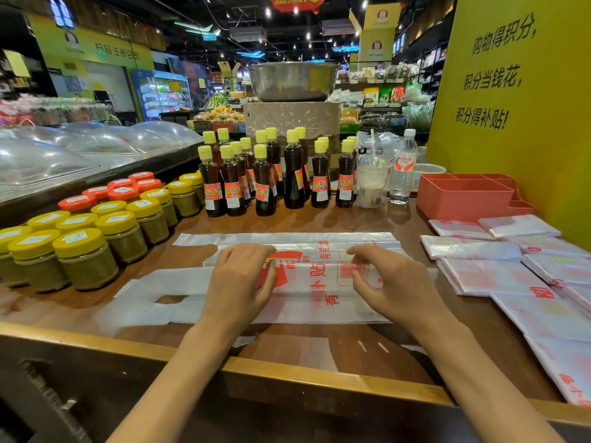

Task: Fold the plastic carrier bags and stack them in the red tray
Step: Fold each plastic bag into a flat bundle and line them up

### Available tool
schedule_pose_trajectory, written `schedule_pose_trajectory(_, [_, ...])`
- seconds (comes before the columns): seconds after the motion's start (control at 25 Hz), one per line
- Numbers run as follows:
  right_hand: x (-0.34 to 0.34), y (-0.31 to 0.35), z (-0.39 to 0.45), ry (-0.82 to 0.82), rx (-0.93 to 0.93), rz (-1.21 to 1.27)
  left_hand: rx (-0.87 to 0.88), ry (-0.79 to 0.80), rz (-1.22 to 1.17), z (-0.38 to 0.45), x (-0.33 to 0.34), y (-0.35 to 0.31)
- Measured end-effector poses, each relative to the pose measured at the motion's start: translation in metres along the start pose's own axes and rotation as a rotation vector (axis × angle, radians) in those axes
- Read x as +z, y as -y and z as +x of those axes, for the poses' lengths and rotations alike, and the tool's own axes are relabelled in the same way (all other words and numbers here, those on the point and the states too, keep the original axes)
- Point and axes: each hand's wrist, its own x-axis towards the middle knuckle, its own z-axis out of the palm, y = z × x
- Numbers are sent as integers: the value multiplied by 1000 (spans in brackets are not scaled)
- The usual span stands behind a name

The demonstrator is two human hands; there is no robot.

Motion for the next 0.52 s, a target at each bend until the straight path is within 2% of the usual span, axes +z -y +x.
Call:
schedule_pose_trajectory(0.24, [15, -1, 6, -18, 12, -193, -68, 108, 2, 4, 4, 0])
schedule_pose_trajectory(0.4, [15, -2, 1, 231, 137, -43, -118, 509, -101, -1, 4, -2])
schedule_pose_trajectory(0.52, [15, -2, -4, 373, 112, -25, -116, 655, -81, -6, 5, -2])
